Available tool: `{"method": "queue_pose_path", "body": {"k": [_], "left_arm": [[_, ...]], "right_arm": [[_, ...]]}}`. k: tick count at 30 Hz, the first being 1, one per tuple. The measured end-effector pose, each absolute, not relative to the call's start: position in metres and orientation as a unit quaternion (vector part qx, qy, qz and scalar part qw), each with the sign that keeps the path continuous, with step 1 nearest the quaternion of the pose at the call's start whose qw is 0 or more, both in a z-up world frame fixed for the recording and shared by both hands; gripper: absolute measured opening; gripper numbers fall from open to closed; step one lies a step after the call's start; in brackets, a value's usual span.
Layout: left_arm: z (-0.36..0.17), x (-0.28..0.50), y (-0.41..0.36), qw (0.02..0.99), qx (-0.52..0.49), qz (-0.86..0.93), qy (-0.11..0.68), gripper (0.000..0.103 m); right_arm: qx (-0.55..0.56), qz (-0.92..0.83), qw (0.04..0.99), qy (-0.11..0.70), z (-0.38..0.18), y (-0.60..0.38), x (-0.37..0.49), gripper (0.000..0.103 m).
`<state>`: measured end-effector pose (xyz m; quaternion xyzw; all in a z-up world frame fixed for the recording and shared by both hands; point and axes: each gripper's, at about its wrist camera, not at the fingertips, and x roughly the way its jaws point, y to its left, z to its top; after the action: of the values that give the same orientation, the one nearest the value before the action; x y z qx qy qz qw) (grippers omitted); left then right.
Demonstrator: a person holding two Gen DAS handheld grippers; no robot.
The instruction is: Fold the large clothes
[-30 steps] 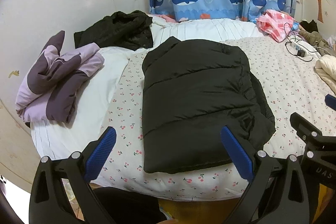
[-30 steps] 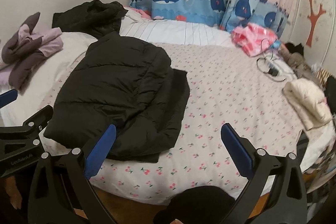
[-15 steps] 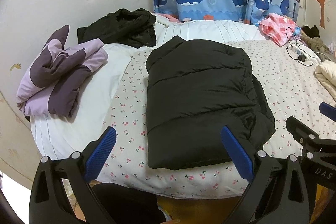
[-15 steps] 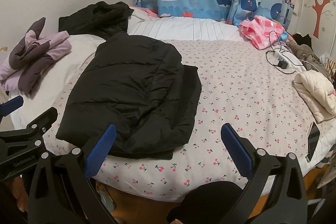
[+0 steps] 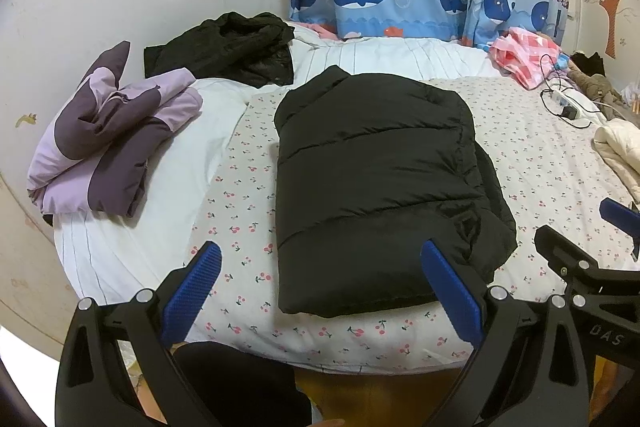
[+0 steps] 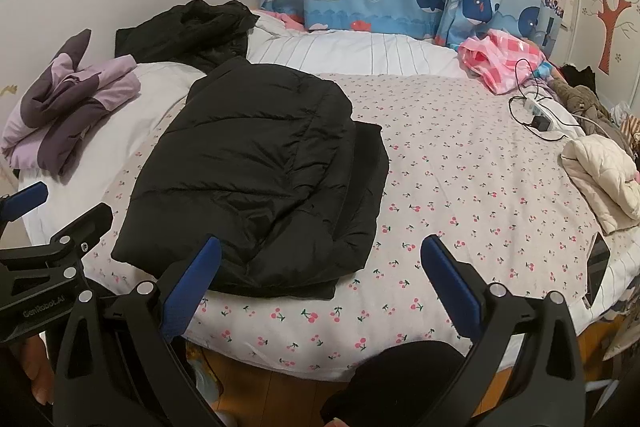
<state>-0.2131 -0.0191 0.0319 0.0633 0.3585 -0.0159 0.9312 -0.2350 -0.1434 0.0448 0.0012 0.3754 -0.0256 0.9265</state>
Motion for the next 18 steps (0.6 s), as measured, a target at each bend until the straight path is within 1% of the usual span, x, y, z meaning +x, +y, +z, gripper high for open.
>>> {"method": "queue_pose_path", "body": {"k": [18], "left_arm": [[0.041, -0.228, -0.006, 0.933, 0.064, -0.002, 0.355, 0.096]], "right_arm": [[-0.001, -0.014, 0.928, 0.371, 0.048, -0.131, -0.254, 0.097]]}}
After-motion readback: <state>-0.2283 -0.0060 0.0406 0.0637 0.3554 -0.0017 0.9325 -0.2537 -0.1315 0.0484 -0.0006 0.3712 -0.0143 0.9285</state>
